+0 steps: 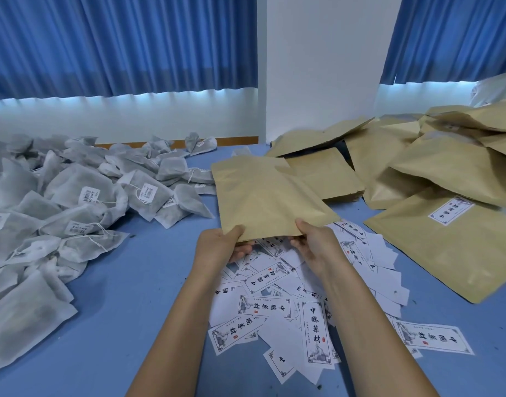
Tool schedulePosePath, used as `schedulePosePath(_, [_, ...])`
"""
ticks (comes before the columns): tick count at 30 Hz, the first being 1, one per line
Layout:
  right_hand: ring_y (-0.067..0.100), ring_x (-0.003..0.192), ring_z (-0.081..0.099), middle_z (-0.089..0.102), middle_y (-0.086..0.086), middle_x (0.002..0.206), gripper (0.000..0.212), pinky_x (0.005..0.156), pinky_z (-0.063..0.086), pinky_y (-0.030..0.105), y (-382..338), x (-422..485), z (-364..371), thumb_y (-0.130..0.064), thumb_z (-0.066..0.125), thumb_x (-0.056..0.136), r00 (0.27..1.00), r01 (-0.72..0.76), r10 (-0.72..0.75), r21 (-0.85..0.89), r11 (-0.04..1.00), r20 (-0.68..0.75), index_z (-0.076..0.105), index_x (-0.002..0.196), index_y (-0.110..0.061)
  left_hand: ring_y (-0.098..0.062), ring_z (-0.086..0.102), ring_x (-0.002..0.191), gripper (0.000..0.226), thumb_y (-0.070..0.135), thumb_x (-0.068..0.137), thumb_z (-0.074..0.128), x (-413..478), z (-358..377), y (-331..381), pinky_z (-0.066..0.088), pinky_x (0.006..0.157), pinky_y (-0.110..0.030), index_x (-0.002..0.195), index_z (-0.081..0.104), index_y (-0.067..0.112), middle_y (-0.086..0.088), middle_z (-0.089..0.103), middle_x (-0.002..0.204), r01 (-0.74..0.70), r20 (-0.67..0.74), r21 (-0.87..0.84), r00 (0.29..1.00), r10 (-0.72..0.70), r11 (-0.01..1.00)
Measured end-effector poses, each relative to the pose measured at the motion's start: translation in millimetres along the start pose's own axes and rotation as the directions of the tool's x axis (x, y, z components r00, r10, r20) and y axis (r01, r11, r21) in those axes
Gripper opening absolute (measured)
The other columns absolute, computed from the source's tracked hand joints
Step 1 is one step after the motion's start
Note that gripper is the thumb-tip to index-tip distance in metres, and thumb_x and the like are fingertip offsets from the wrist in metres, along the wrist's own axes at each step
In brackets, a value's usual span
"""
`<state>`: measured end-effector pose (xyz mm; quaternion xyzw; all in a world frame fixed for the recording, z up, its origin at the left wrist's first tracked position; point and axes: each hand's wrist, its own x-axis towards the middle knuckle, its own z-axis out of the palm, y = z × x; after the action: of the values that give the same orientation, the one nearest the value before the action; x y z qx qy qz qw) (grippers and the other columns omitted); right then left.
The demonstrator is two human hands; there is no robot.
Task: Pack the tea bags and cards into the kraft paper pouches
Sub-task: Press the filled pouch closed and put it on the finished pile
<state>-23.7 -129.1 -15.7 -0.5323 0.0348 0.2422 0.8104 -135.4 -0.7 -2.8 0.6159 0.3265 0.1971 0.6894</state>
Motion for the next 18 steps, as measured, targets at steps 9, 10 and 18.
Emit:
schedulePosePath(9, [0.013, 0.04, 0.057, 0.065, 0.013, 0.074, 0.018, 0.04, 0.049, 0.021, 4.5, -12.3, 8.5, 0.001, 0.041, 0.097, 0.986, 0.168, -0.157, -0.249, 0.954, 0.064, 0.053, 0.11, 0.002, -0.012, 0.065, 0.044, 0.007, 0.001, 0.09, 0.06, 1.5, 4.5, -5.2, 0.049, 0.041, -0.015, 0.087, 0.058, -0.004, -0.018, 0.065, 0.076, 0.027, -0.044, -0.028, 0.999, -0.028, 0.999])
schedulePosePath(10, [0.011, 0.035, 0.051, 0.065, 0.012, 0.063, 0.019, 0.037, 0.045, 0.021, 3.0, -14.2, 8.7, 0.001, 0.039, 0.096, 0.984, 0.18, -0.171, -0.266, 0.947, 0.057, 0.056, 0.106, 0.001, -0.013, 0.065, 0.045, 0.008, 0.002, 0.092, 0.057, 0.0, 5.4, -3.7, 0.05, 0.042, -0.016, 0.092, 0.057, -0.006, -0.02, 0.065, 0.081, 0.017, -0.036, -0.024, 0.999, -0.018, 1.0])
schedulePosePath(18, [0.013, 0.029, 0.039, 0.044, 0.003, 0.035, 0.009, 0.04, 0.036, 0.02, -28.7, -10.9, 0.3, -0.005, 0.044, 0.098, 0.926, 0.369, -0.375, -0.119, 0.922, -0.031, 0.046, 0.089, -0.003, -0.021, 0.07, 0.057, 0.028, 0.013, 0.104, 0.032, -7.5, 29.9, 31.9, 0.056, 0.053, -0.022, 0.122, 0.048, -0.002, -0.007, 0.073, 0.071, -0.224, 0.149, -0.049, 0.962, 0.229, 0.973])
